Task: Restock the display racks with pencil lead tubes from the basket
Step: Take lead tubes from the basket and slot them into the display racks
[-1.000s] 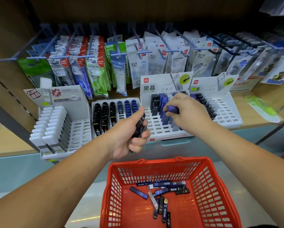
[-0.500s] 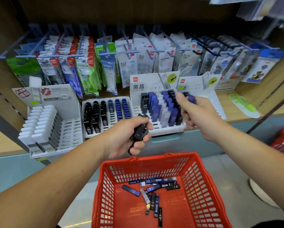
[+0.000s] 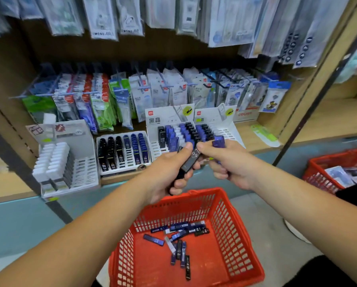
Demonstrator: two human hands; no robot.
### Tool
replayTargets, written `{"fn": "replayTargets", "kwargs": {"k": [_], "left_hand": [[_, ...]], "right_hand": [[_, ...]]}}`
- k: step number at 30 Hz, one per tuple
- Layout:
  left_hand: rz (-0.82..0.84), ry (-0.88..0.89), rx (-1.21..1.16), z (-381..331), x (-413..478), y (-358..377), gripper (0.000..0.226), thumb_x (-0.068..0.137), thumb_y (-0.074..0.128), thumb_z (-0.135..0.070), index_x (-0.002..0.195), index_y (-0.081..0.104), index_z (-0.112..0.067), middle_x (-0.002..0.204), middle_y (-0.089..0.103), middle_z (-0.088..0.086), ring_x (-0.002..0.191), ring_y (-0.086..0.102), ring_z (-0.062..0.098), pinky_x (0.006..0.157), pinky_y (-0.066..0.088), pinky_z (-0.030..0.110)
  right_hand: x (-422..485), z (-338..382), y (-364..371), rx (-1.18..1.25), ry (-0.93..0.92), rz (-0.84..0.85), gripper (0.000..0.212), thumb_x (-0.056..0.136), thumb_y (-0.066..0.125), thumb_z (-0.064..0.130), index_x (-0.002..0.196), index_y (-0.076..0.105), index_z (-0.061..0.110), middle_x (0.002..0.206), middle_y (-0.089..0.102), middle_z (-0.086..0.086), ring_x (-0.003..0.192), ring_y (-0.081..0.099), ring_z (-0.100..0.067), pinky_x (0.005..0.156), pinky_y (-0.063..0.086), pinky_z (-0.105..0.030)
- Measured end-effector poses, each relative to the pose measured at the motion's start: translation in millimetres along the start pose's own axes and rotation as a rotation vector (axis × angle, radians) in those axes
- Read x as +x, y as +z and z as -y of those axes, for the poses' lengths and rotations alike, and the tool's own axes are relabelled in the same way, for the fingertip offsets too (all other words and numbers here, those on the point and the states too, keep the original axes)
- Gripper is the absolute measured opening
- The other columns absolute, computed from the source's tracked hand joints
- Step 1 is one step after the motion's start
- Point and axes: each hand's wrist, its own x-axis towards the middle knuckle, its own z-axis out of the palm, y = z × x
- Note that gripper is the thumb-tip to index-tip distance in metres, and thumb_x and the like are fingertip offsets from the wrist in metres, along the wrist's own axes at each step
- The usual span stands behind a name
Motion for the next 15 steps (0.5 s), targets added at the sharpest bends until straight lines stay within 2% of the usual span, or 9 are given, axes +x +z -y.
{"fn": "replayTargets", "kwargs": {"k": [3,5,6,8,10,12,15], "left_hand": [[-0.051,-0.022,-0.068,2.1,-2.0,-10.9,0.035,0.104,0.052,-0.049,0.098,0.057,-0.015,0.066,0.048,0.003,0.047,0.032,0.013,0.046,0.020,0.023],[-0.062,-0.043,-0.083,5.6,-1.5,-21.4,0.013,0.108,0.052,-0.023,0.108,0.057,-0.010,0.071,0.052,0.004,0.052,0.041,0.014,0.047,0.032,0.026],[-0.056,-0.054,-0.099,8.7,-0.4,-26.0,0.011,0.107,0.050,-0.009,0.117,0.057,-0.008,0.074,0.055,0.006,0.055,0.046,0.015,0.051,0.038,0.028],[-0.036,-0.067,-0.135,11.2,-1.3,-30.8,0.033,0.103,0.046,0.009,0.129,0.056,-0.007,0.083,0.060,0.010,0.063,0.054,0.018,0.059,0.048,0.033],[-0.039,-0.034,-0.133,11.4,4.2,-35.4,0.040,0.100,0.045,0.016,0.131,0.057,-0.006,0.093,0.067,0.014,0.076,0.068,0.023,0.074,0.058,0.037],[-0.068,0.000,-0.135,13.1,14.2,-38.0,0.037,0.100,0.045,0.016,0.129,0.059,-0.004,0.102,0.074,0.015,0.096,0.076,0.028,0.091,0.060,0.040],[-0.098,0.017,-0.191,14.0,29.5,-35.3,0.030,0.104,0.046,0.010,0.127,0.059,-0.004,0.113,0.076,0.017,0.108,0.074,0.031,0.094,0.061,0.039]], "right_hand": [[-1.0,1.8,1.8,-0.037,0.014,-0.106,0.019,0.101,0.065,0.027,0.087,0.056,0.018,0.060,0.037,-0.005,0.041,0.020,-0.012,0.041,0.019,-0.020],[1.4,6.7,-2.7,-0.181,0.007,-0.194,0.024,0.101,0.065,0.025,0.081,0.054,0.020,0.055,0.027,0.000,0.044,0.020,-0.015,0.044,0.020,-0.022],[4.9,9.2,-7.7,-0.282,-0.003,-0.245,0.025,0.101,0.065,0.024,0.078,0.054,0.019,0.051,0.029,0.002,0.045,0.022,-0.016,0.045,0.021,-0.023],[14.7,14.2,-21.7,-0.436,-0.027,-0.339,0.024,0.099,0.065,0.022,0.076,0.057,0.017,0.046,0.035,0.005,0.042,0.026,-0.017,0.044,0.025,-0.025],[34.4,19.6,-37.5,-0.469,-0.028,-0.403,0.017,0.098,0.066,0.020,0.082,0.065,0.014,0.047,0.038,0.002,0.041,0.028,-0.018,0.045,0.028,-0.026],[55.7,22.0,-53.1,-0.432,-0.024,-0.451,0.014,0.098,0.067,0.017,0.084,0.066,0.014,0.046,0.038,0.004,0.042,0.028,-0.017,0.046,0.028,-0.026],[83.5,23.5,-77.2,-0.404,-0.071,-0.466,0.013,0.095,0.069,0.011,0.082,0.066,0.012,0.044,0.042,0.011,0.045,0.028,-0.015,0.045,0.023,-0.024]]}}
